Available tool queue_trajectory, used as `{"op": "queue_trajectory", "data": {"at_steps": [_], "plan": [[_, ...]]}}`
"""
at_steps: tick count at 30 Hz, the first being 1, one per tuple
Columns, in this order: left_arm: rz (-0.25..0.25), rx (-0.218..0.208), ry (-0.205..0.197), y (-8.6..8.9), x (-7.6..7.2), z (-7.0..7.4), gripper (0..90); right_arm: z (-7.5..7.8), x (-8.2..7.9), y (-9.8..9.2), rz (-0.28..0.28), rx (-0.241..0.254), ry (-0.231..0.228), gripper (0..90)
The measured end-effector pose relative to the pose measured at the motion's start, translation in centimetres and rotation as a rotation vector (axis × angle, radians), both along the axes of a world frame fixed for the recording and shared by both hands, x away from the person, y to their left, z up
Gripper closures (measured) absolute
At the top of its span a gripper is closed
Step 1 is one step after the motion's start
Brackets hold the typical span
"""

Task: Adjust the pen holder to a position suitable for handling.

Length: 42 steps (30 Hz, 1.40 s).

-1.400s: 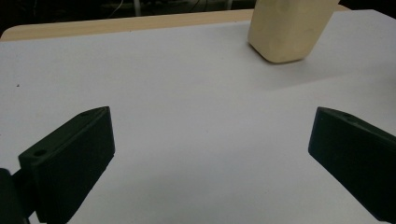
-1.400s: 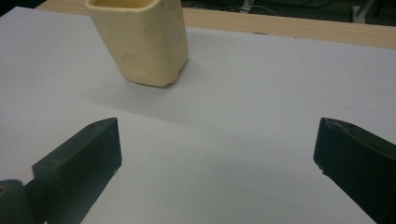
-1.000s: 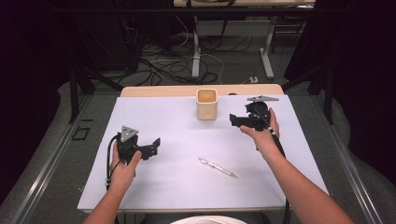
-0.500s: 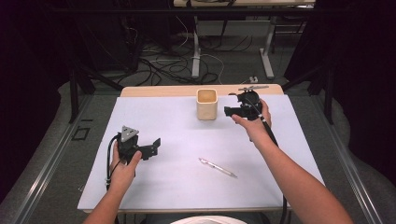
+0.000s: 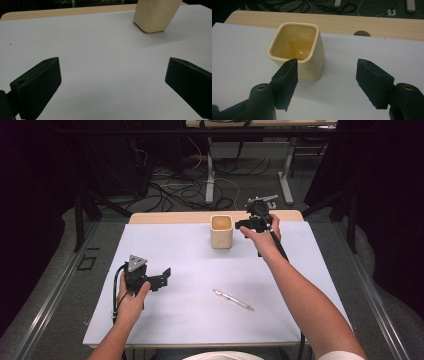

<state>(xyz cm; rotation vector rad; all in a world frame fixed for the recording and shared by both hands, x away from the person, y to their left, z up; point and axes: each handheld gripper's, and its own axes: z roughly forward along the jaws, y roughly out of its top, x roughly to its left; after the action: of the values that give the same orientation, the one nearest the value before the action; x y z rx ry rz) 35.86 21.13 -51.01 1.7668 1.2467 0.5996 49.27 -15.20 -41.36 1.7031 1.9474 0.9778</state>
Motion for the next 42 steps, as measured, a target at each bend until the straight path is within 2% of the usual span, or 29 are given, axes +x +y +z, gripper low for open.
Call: {"op": "queue_trajectory", "data": {"at_steps": [5, 8, 10, 16, 22, 35, 42], "plan": [[0.003, -0.008, 0.003, 0.1, 0.0, 0.0, 0.3, 0.0, 1.0, 0.5, -0.011, -0.003, 0.019, 37.4], [0.008, -0.01, -0.002, 0.1, 0.1, -0.1, 0.3, -0.1, 1.7, 1.0, -0.017, 0.014, 0.035, 39.0], [0.009, -0.01, -0.003, 0.1, 0.1, -0.1, 0.3, -0.2, 2.1, 1.2, -0.014, 0.0, 0.036, 40.4], [0.01, -0.016, 0.003, 0.2, 0.1, -0.1, 0.3, -0.4, 3.0, 1.8, -0.022, 0.006, 0.054, 43.6], [0.01, -0.012, 0.012, 0.4, 0.1, -0.1, 0.3, -1.4, 4.3, 2.6, -0.029, 0.005, 0.068, 47.0], [0.016, -0.021, 0.014, 0.6, 0.2, -0.2, 0.4, -2.6, 5.5, 4.0, -0.028, -0.023, 0.089, 52.0], [0.012, -0.017, 0.017, 0.7, 0.2, -0.2, 0.4, -3.6, 6.1, 4.3, -0.051, -0.036, 0.109, 55.7]]}}
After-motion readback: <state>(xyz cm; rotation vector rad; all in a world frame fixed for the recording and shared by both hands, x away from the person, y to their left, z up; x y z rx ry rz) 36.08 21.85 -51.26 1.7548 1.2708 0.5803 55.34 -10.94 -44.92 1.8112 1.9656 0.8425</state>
